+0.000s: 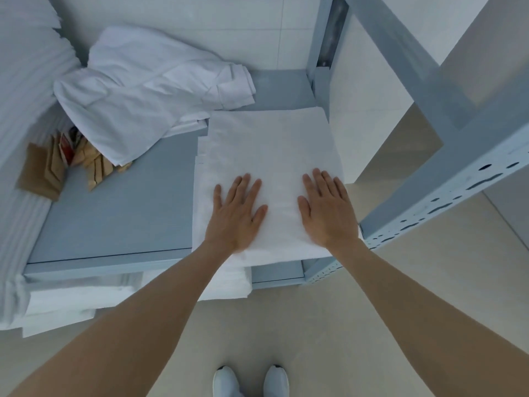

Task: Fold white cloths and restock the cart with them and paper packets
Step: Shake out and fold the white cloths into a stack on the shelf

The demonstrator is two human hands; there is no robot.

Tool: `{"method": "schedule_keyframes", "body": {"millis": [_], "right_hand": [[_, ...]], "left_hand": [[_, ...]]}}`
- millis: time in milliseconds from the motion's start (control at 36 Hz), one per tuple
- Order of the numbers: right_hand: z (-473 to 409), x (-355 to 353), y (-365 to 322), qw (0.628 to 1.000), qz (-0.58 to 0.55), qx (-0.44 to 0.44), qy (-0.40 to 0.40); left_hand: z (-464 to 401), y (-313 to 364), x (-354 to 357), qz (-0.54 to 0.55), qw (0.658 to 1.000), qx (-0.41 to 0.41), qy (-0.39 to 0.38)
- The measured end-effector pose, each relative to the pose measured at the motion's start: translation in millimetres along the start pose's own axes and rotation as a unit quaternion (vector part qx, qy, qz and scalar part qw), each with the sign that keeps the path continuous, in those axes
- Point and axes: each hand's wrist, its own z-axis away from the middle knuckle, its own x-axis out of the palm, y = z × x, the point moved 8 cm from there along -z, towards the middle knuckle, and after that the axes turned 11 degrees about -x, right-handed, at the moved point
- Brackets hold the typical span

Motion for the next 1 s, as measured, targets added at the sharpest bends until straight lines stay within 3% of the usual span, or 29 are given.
{"method": "schedule_keyframes", "body": {"millis": [139, 306, 583, 722, 833, 1000], "right_hand": [[-4.3, 1.7, -1.9, 1.000, 0.008, 0.008, -0.006], [-9.4, -16.1, -8.4, 0.998, -0.024, 0.011, -0.057], [-52.0, -123.1, -82.8, 0.977, -0.209, -0.026, -0.034], [-76.4, -147.9, -144.8, 0.967, -0.238, -0.076, -0.051], [-98.3, -146.0, -200.7, 0.959, -0.247, -0.120, -0.078], [-138.7, -107.0, -266.4, 0.954, -0.243, -0.152, -0.093]], "left_hand": [[-5.2, -0.2, 2.4, 0.006, 1.000, -0.003, -0.012], [-9.8, -1.2, -17.4, 0.023, 0.994, -0.017, -0.107], [38.8, -64.4, -156.3, 0.163, 0.979, -0.116, -0.042], [53.7, -126.4, -197.3, 0.226, 0.950, -0.214, -0.019], [56.9, -174.4, -213.5, 0.304, 0.908, -0.289, 0.007], [43.5, -224.5, -203.2, 0.404, 0.856, -0.320, 0.023]]}}
